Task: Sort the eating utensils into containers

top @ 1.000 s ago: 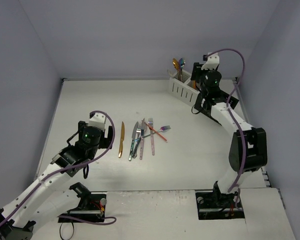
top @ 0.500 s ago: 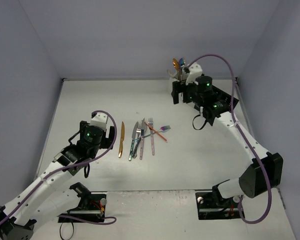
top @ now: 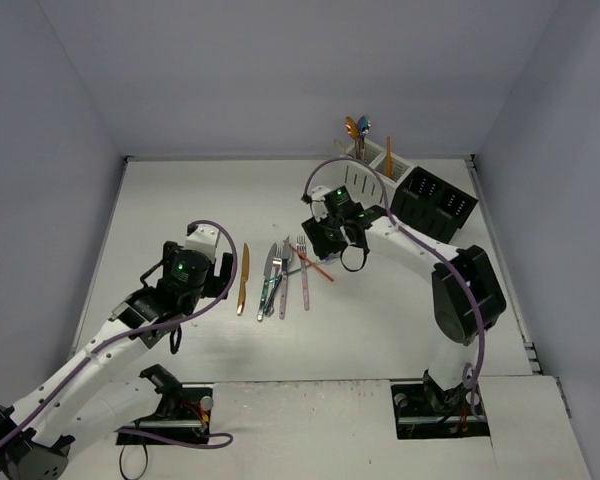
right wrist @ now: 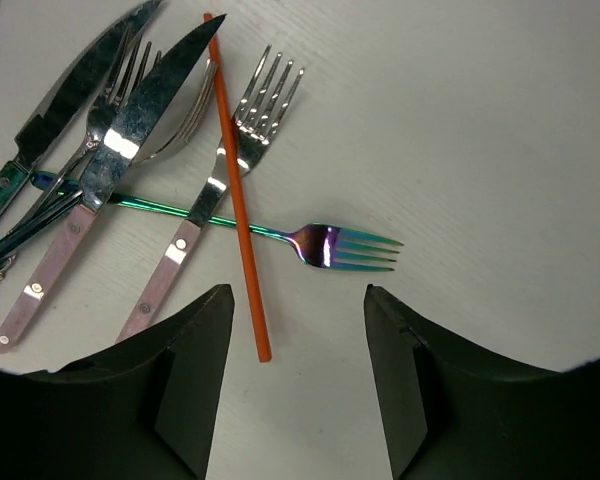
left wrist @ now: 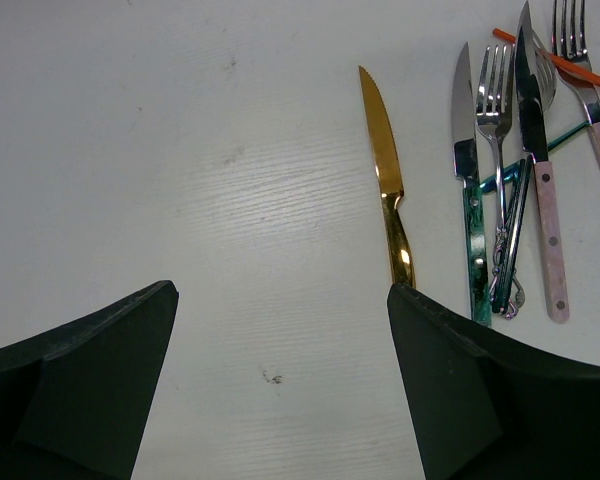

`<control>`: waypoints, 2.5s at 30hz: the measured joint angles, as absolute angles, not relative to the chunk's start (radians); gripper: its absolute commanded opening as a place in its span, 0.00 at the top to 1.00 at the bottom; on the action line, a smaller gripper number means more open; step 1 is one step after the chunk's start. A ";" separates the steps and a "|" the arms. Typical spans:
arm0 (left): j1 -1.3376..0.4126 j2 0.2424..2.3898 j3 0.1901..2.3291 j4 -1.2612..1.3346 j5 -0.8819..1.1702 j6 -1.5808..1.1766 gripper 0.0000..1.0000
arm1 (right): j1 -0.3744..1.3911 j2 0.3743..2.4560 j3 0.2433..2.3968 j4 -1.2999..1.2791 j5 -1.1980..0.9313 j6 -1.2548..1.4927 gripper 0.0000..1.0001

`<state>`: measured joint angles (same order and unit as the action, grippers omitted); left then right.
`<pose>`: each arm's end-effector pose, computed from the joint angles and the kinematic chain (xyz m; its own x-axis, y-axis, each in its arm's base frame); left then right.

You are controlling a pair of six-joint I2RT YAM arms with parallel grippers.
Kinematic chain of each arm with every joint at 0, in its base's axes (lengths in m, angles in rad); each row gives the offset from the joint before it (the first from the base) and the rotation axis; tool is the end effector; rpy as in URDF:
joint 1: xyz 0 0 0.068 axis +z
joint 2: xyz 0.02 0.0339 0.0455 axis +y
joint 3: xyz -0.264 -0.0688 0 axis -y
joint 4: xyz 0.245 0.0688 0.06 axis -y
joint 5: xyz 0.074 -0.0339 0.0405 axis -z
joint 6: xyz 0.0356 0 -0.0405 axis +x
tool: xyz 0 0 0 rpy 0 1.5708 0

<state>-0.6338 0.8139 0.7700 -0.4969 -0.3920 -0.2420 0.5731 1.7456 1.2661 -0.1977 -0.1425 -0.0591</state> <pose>0.1513 -0.0943 0.2996 -0.4707 0.0711 -0.8794 0.1757 0.9843 -0.0145 0.3301 0.2190 0.2452 -0.4884 -0.3848 -0.7832 -0.6597 0.7503 0.0428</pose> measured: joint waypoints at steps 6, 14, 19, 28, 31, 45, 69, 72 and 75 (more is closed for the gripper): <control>-0.633 0.825 0.770 -0.497 -0.390 -0.242 0.16 | 0.617 1.876 1.331 -0.216 -0.149 -0.099 0.58; -0.633 0.835 0.770 -0.498 -0.389 -0.242 0.16 | 0.630 1.966 1.446 -0.213 -0.176 -0.139 0.68; -0.633 0.836 0.770 -0.498 -0.389 -0.242 0.16 | 0.630 2.032 1.494 -0.206 -0.198 -0.157 0.71; -0.633 0.836 0.770 -0.500 -0.389 -0.242 0.16 | 0.630 2.107 1.515 -0.210 -0.217 -0.162 0.73; -0.633 0.836 0.770 -0.500 -0.389 -0.242 0.16 | 0.634 2.110 1.523 -0.211 -0.218 -0.162 0.75; -0.633 0.836 0.770 -0.503 -0.389 -0.242 0.16 | 0.650 2.139 1.546 -0.200 -0.213 -0.162 0.89; -0.633 0.836 0.770 -0.512 -0.390 -0.242 0.16 | 0.521 1.885 1.677 -0.239 -0.146 -0.177 1.00; -0.633 0.836 0.770 -0.512 -0.390 -0.242 0.16 | 0.453 1.844 1.735 -0.232 -0.140 -0.188 1.00; -0.633 0.836 0.770 -0.512 -0.390 -0.242 0.16 | 0.393 1.832 1.797 -0.229 -0.118 -0.209 1.00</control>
